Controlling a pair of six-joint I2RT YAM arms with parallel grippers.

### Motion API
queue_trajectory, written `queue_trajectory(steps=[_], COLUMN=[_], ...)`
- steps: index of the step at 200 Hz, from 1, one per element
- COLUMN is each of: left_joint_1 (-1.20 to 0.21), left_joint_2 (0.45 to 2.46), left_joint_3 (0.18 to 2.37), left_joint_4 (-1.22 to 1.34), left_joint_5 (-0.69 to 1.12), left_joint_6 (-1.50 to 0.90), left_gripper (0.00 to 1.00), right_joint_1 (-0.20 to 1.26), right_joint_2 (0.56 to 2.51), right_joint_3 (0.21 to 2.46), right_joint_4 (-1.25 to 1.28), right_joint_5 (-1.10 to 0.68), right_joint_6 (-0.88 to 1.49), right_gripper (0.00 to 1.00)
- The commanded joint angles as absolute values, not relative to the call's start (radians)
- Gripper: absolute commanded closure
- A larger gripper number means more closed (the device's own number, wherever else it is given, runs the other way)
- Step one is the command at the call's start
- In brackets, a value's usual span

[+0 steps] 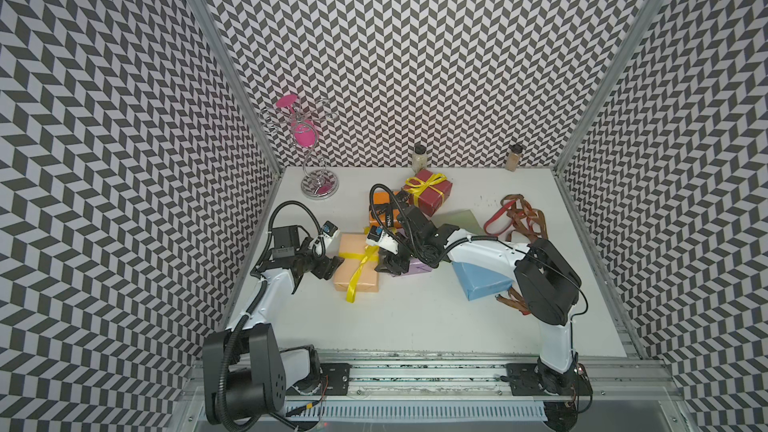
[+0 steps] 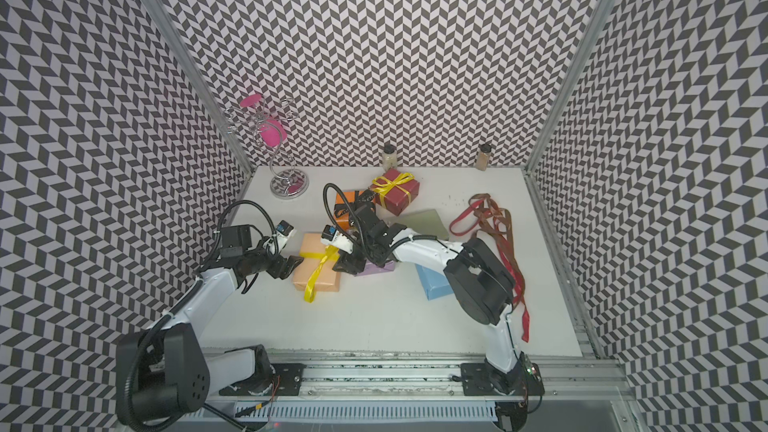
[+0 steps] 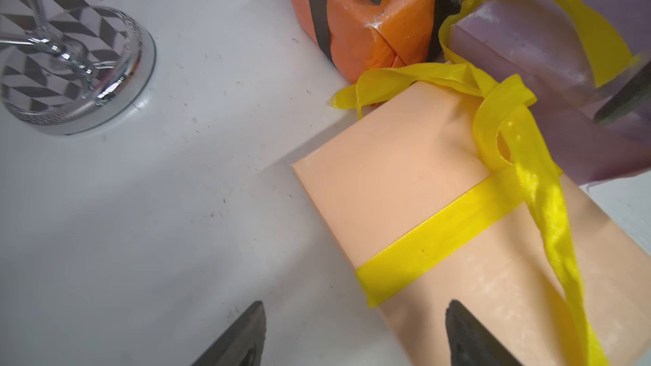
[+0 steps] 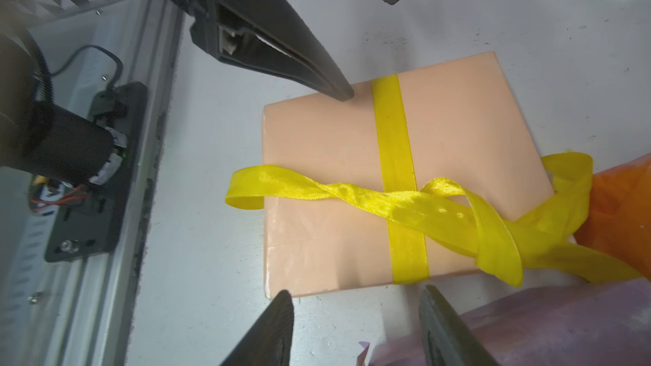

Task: Untie the ribbon bows on the gift boxes
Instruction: Untie the ribbon from the gift box.

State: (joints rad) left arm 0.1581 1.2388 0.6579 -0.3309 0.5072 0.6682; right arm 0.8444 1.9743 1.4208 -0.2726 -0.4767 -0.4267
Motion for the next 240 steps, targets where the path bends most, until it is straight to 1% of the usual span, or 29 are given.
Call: queue_trajectory(steps=[1,41,86,136,192,219,240], left_joint_1=[0.164,0.164,0.163,0.154,0.1,0.083,0.081], left_joint_2=[1.234,1.215,1.231,1.262,1.288,1.285,1.282], left_joint_3=[0.669,0.644,0.612,0.611,0.591,0.576,0.571], left_joint_4=[-0.253,-0.216,-0.185,-0.181,-0.176,-0.165,-0.163], left_joint_5=[0.587,0.579,0.544,0.515,0.422,0.409,0.402], left_joint_6=[0.659,0.648,0.623,0.624,0.655,0.655,0.655], left_gripper=[0.18,0.17,0.17,0.17,0.17,0.17,0.17], right_joint_1=[0.869,0.882,0.917,0.956,0.98,0.989,0.992], right_joint_2=[1.97,1.978,1.992,2.021,2.067,2.069,2.065], right_joint_3=[1.401,1.388,1.375,1.383,1.425,1.428,1.429], right_joint_4=[-0.172,-0.111,-0.038,-0.013,0.006,0.021,0.025], right_joint_5=[-0.365,-0.315,-0.172,-0.149,-0.089,-0.057,-0.048], right_joint_6=[-0.58,-0.645,-0.705,-0.749,-0.766,-0.766,-0.768], right_gripper=[0.41,0.4,0.41,0.43,0.51,0.56,0.58])
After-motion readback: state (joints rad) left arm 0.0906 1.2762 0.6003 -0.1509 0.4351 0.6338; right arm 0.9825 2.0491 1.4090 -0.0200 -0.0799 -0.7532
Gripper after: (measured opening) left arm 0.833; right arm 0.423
